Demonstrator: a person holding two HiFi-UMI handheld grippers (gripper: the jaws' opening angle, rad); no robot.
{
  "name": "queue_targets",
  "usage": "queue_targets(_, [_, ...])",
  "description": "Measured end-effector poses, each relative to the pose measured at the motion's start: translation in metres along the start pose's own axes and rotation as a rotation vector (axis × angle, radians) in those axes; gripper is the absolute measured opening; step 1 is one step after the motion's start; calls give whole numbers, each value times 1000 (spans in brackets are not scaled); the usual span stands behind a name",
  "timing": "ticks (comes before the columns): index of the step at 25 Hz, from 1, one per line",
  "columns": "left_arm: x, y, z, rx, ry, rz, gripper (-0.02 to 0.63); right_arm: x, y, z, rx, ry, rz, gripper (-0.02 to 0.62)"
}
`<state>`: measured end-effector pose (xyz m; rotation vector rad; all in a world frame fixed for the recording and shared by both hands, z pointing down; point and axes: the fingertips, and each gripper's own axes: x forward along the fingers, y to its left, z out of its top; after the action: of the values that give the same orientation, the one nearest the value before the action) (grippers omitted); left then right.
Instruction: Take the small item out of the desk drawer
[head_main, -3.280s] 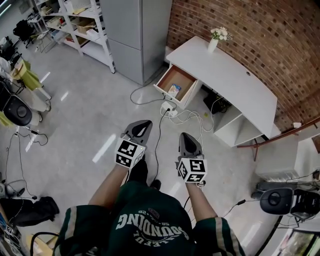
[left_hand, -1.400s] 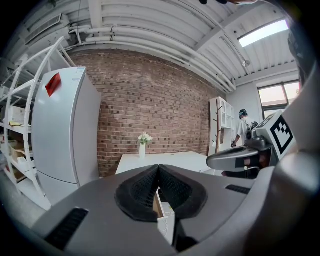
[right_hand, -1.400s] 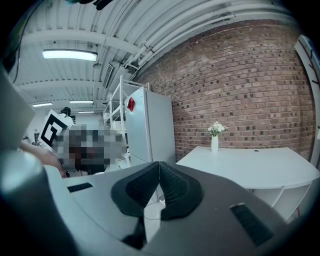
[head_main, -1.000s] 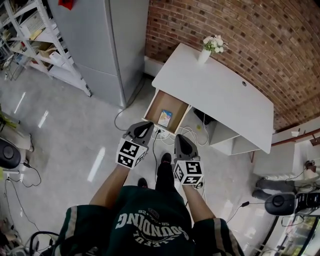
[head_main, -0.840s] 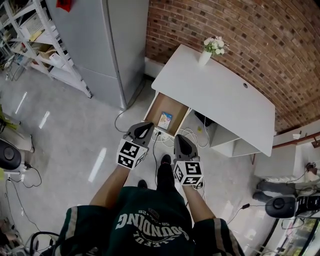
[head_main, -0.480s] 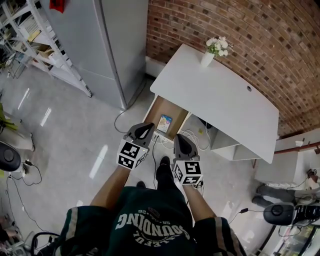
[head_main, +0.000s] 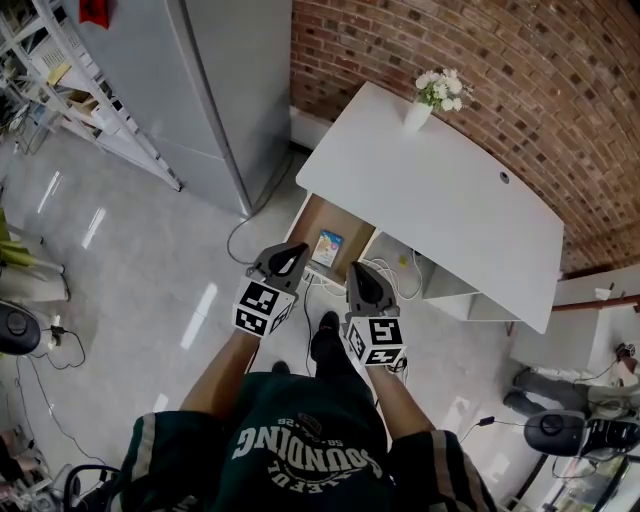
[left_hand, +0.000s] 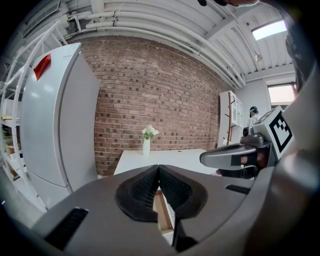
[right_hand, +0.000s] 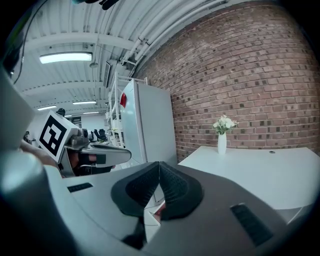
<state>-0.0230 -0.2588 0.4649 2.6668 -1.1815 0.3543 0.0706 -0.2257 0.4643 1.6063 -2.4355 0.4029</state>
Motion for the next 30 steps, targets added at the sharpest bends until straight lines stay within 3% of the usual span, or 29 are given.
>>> queue_targets(30, [54,-18,-19,-23,71,-46,17,9,-41,-3,9,34,-8,25])
